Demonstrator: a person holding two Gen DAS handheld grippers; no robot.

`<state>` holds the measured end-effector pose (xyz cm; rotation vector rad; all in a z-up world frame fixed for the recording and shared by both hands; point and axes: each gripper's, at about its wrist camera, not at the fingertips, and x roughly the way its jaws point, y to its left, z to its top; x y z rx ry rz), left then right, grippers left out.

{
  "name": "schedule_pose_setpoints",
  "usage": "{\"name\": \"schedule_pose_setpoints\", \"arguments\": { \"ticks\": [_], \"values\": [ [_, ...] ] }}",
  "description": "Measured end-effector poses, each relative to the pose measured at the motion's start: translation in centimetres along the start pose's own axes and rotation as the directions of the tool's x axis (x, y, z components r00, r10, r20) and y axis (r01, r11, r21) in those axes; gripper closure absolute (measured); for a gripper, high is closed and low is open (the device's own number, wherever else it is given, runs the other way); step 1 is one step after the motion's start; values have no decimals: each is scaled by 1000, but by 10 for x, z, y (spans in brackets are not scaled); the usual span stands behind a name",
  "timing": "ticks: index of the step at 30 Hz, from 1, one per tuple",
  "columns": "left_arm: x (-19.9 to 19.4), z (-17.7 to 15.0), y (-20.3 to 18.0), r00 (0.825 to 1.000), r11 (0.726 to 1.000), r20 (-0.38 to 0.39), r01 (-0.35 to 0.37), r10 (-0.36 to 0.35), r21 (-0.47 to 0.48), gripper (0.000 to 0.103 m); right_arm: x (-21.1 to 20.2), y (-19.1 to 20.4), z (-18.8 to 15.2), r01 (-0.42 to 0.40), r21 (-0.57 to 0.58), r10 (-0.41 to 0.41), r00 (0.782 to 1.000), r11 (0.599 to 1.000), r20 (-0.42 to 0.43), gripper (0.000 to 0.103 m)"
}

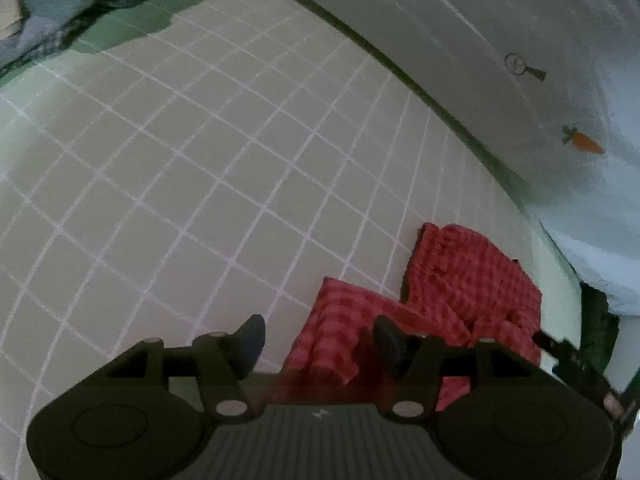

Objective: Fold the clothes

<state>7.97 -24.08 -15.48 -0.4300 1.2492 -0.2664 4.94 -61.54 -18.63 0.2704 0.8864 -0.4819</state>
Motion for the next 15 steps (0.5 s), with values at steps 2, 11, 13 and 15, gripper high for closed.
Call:
{"name": "schedule_pose_setpoints", "arguments": {
  "ticks": [2,11,13,15],
  "values": [
    [9,0,-3,1000,1000,-23,-9,9,-2,42,18,0,11,-16,-10,16,1000,1000,-15,3],
    [30,-8,-20,997,998,-57,-58,59,22,99,62,-2,30,-82,-35,79,994,996,-75,44],
    [30,-3,-28,997,996,-35,-70,72,50,102,61,-3,30,-88,-72,83,994,994,-66,76],
    [30,6,-37,997,994,-5,-75,75,80,102,58,-7,32,-84,-89,80,996,992,-48,100]
  ]
}}
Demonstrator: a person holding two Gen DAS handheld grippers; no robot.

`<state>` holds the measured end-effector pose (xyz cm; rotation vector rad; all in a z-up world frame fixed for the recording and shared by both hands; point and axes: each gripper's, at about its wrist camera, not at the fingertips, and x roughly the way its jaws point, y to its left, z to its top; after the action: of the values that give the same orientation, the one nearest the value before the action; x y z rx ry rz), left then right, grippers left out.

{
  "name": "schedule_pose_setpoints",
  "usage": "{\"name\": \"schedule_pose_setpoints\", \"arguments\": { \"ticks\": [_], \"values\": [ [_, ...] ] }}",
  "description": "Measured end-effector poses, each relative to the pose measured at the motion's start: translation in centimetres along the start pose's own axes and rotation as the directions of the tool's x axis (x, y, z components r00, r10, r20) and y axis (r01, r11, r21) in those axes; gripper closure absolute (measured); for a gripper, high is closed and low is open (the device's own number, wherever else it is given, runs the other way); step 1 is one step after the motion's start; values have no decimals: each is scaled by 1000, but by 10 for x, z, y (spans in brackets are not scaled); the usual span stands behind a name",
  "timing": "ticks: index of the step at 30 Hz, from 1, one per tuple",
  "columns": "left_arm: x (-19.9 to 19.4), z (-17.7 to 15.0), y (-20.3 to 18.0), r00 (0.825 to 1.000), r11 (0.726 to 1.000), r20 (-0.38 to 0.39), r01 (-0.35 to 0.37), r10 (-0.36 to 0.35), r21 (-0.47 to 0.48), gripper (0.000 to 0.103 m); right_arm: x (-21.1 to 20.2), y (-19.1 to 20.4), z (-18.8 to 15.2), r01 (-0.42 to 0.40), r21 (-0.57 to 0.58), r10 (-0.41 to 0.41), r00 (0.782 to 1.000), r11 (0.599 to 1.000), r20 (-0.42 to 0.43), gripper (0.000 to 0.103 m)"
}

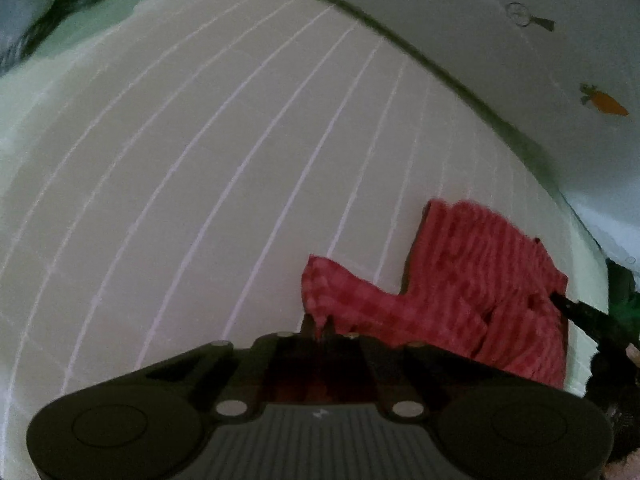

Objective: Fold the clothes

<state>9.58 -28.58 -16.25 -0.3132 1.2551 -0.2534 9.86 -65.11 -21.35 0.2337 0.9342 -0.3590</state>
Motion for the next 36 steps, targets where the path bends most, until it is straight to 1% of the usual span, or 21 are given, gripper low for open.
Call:
{"name": "schedule_pose_setpoints", "arguments": {
  "ticks": [2,4,6,8,10,12,13,16,17,20,23,24,26,27,28,29,30,31,32,34,36],
  "values": [
    [-3,14,-11,999,999,38,9,-10,39,102,-5,-8,2,9,10,-9,1000,1000,28,102],
    [-7,29,-25,996,996,83,19,-25,84,102,-16,-21,2,53,64,-58,996,997,72,102],
    [-17,43,-43,989,989,145,19,-40,148,102,-30,-38,0,113,134,-128,986,984,109,102],
    [-31,51,-63,975,974,212,19,-68,227,102,-49,-54,-7,204,187,-232,963,961,139,102],
    [-44,52,-77,961,957,258,25,-103,289,101,-74,-70,-21,304,260,-351,923,917,159,102],
    [-51,46,-83,952,947,279,30,-125,321,101,-91,-82,-39,327,323,-386,912,888,139,102],
    [-53,42,-82,952,945,277,33,-128,325,101,-99,-88,-49,338,352,-403,906,873,128,102],
    [-48,26,-66,966,953,238,26,-103,303,101,-106,-87,-79,352,355,-402,913,866,75,102],
    [-47,19,-57,971,958,225,14,-81,285,101,-107,-86,-89,357,355,-402,914,864,56,102],
    [-45,1,-28,981,976,194,-33,-10,216,101,-111,-80,-113,327,395,-362,932,858,14,102],
    [-55,-16,4,982,987,187,-59,31,147,100,-116,-65,-125,294,386,-323,946,874,10,101],
    [-60,-21,14,981,990,187,-66,43,122,96,-119,-59,-127,283,373,-310,951,884,12,101],
    [-72,-27,33,979,993,193,-82,63,89,95,-123,-47,-130,264,348,-286,958,899,12,98],
    [-78,-30,40,977,994,200,-86,70,72,90,-125,-42,-131,262,338,-282,959,904,10,90],
    [-84,-32,48,975,995,211,-88,75,54,86,-128,-36,-134,259,332,-279,960,907,12,74],
    [-91,-34,55,972,995,222,-90,80,36,79,-133,-32,-135,257,327,-278,960,909,19,65],
    [-97,-36,62,969,996,233,-91,85,18,75,-135,-29,-137,254,322,-278,960,912,30,52],
    [-102,-37,68,966,996,242,-90,87,0,73,-138,-25,-139,256,317,-284,958,913,42,44],
    [-106,-37,72,965,996,248,-86,87,-15,70,-140,-23,-140,263,313,-294,954,912,53,39],
    [-110,-34,76,964,996,249,-83,89,-37,66,-143,-18,-140,275,307,-313,946,911,81,13],
    [-104,-30,78,969,996,232,-78,87,-47,63,-145,-14,-135,277,296,-322,940,914,113,7]
  ]
}}
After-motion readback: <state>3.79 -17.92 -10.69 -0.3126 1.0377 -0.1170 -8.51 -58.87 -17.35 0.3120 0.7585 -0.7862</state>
